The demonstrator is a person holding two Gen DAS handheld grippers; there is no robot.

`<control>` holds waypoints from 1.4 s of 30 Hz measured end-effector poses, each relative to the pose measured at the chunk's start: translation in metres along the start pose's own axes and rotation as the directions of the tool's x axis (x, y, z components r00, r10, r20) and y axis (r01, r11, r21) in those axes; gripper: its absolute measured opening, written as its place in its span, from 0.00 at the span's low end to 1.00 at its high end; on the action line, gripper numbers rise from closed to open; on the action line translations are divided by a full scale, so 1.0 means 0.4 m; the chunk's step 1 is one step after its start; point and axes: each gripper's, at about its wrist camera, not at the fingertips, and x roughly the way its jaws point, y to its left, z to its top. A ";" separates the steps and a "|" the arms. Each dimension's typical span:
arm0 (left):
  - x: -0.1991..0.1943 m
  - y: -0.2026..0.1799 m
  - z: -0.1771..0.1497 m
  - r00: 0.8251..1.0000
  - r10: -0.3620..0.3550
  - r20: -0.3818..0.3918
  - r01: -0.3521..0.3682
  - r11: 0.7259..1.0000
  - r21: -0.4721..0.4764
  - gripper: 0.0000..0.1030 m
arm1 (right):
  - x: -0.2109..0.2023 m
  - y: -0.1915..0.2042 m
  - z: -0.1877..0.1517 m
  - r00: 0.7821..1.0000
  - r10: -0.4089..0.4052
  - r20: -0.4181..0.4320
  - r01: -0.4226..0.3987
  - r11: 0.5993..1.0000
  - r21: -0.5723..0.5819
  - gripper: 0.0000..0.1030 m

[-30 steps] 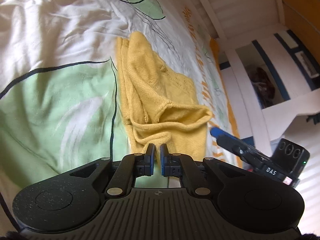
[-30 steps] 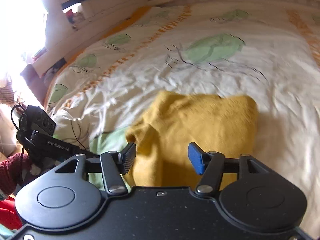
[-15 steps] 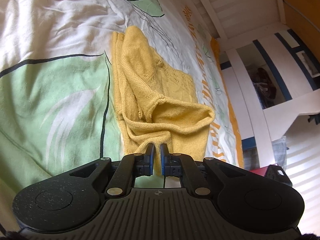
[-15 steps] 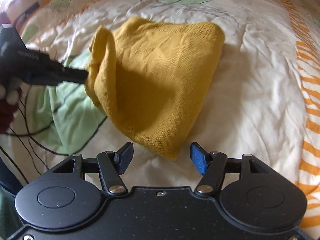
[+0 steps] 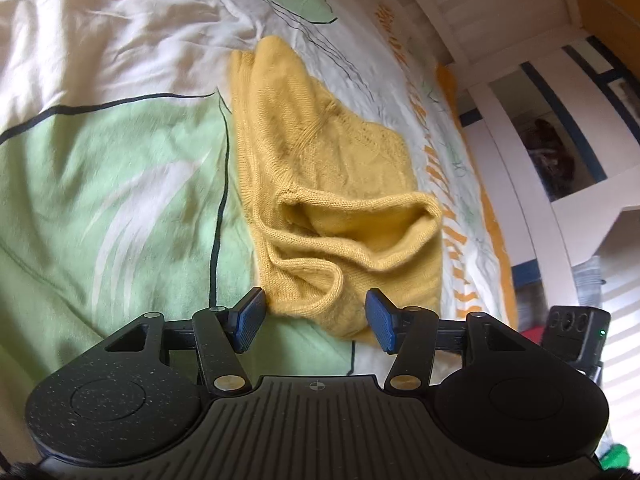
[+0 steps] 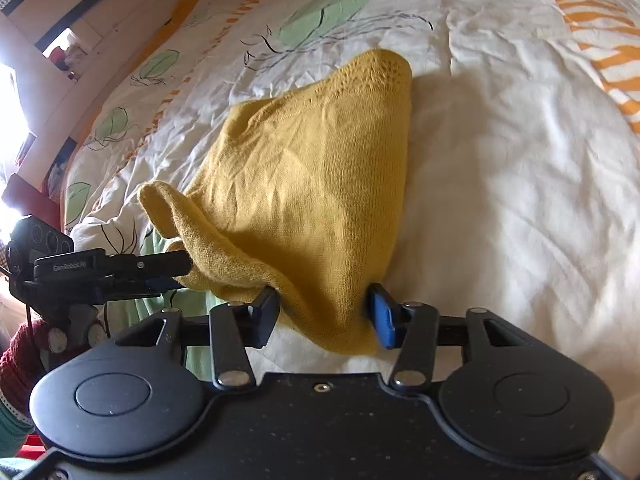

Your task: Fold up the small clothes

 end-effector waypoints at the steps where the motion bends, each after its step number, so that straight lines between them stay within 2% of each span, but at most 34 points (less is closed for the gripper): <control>1: 0.001 0.001 -0.001 1.000 0.001 0.010 -0.001 1.000 -0.006 0.52 | 0.004 0.001 -0.002 1.000 -0.004 -0.009 0.004 1.000 0.002 0.56; 5: -0.006 0.004 0.006 0.999 -0.001 0.049 0.003 0.999 -0.038 0.52 | 0.020 -0.005 -0.010 0.999 -0.015 -0.045 0.016 1.000 0.026 0.57; 9: 0.004 0.000 0.006 0.999 -0.003 0.054 0.004 1.000 -0.021 0.48 | 0.018 -0.016 -0.014 0.999 -0.009 -0.039 0.011 0.998 0.054 0.57; 10: 0.006 0.000 0.006 0.999 0.001 0.051 0.000 1.000 -0.013 0.35 | 0.020 -0.015 -0.016 0.999 -0.011 -0.040 0.013 0.998 0.054 0.57; 11: 0.007 0.001 0.003 0.999 0.009 0.047 -0.008 1.000 -0.013 0.26 | 0.022 -0.012 -0.017 0.999 -0.013 -0.040 0.015 0.999 0.052 0.57; 12: 0.008 0.002 0.004 0.999 0.015 0.043 -0.014 1.000 -0.023 0.11 | 0.021 -0.009 -0.018 0.999 -0.020 -0.034 0.021 0.999 0.047 0.51; 13: 0.004 0.006 0.007 0.999 0.013 0.039 -0.011 0.999 -0.034 0.07 | 0.019 -0.005 -0.017 0.999 -0.021 -0.025 0.022 0.999 0.039 0.27; 14: -0.005 0.008 0.012 0.999 0.006 0.037 -0.005 0.999 -0.043 0.03 | 0.008 -0.007 -0.013 1.000 -0.014 -0.009 0.014 0.999 0.045 0.25; 17: -0.055 0.000 0.041 0.998 -0.048 0.040 0.051 0.996 -0.079 0.03 | -0.049 -0.024 0.014 0.993 0.109 0.051 -0.116 0.983 0.141 0.24; 19: -0.088 -0.005 0.059 0.996 -0.075 0.042 0.078 0.994 -0.080 0.03 | -0.089 -0.028 0.036 0.986 0.149 0.069 -0.158 0.975 0.154 0.24; 22: -0.097 0.003 0.054 1.000 -0.029 0.011 0.029 0.998 -0.059 0.03 | -0.103 -0.039 0.044 0.990 0.133 0.042 -0.138 0.978 0.157 0.24; 24: -0.075 0.024 0.033 0.999 0.032 -0.039 -0.035 0.997 -0.063 0.03 | -0.064 -0.040 0.031 0.996 0.079 -0.037 -0.073 0.988 0.136 0.25; 27: -0.055 0.050 0.002 0.989 0.129 -0.076 -0.134 0.989 -0.061 0.03 | -0.008 -0.030 0.004 0.989 -0.015 -0.147 0.027 0.996 0.084 0.37; 29: -0.074 0.050 -0.007 0.990 0.135 -0.051 -0.138 0.988 -0.068 0.03 | -0.012 -0.023 -0.005 0.988 0.000 -0.152 0.012 0.997 0.079 0.50; 30: -0.087 0.041 -0.009 0.988 0.151 -0.034 -0.153 0.987 -0.058 0.03 | -0.023 -0.019 -0.005 0.990 0.021 -0.139 -0.010 0.996 0.083 0.61; 31: -0.102 0.025 -0.010 0.985 0.170 -0.009 -0.170 0.985 -0.028 0.03 | -0.039 -0.014 -0.002 0.992 0.035 -0.119 -0.025 0.996 0.084 0.65; 33: -0.135 -0.021 -0.011 0.977 0.206 0.056 -0.209 0.977 0.047 0.03 | -0.070 0.000 0.011 0.996 0.030 -0.085 -0.025 0.998 0.057 0.65; 36: -0.167 -0.105 -0.010 0.967 0.202 0.157 -0.226 0.962 0.151 0.05 | -0.101 0.016 0.026 1.000 0.003 -0.023 -0.002 1.000 0.015 0.65; 38: -0.162 -0.159 -0.006 0.964 0.178 0.197 -0.221 0.950 0.221 0.20 | -0.108 0.022 0.038 1.000 0.000 0.025 0.000 1.000 -0.006 0.66; 39: -0.145 -0.183 -0.011 0.965 0.162 0.205 -0.213 0.943 0.257 0.32 | -0.103 0.026 0.042 0.999 -0.004 0.040 0.005 1.000 -0.018 0.66; 42: -0.075 -0.226 -0.027 0.973 0.138 0.183 -0.194 0.920 0.340 0.34 | -0.068 0.033 0.045 0.998 -0.027 0.048 0.030 0.998 -0.048 0.66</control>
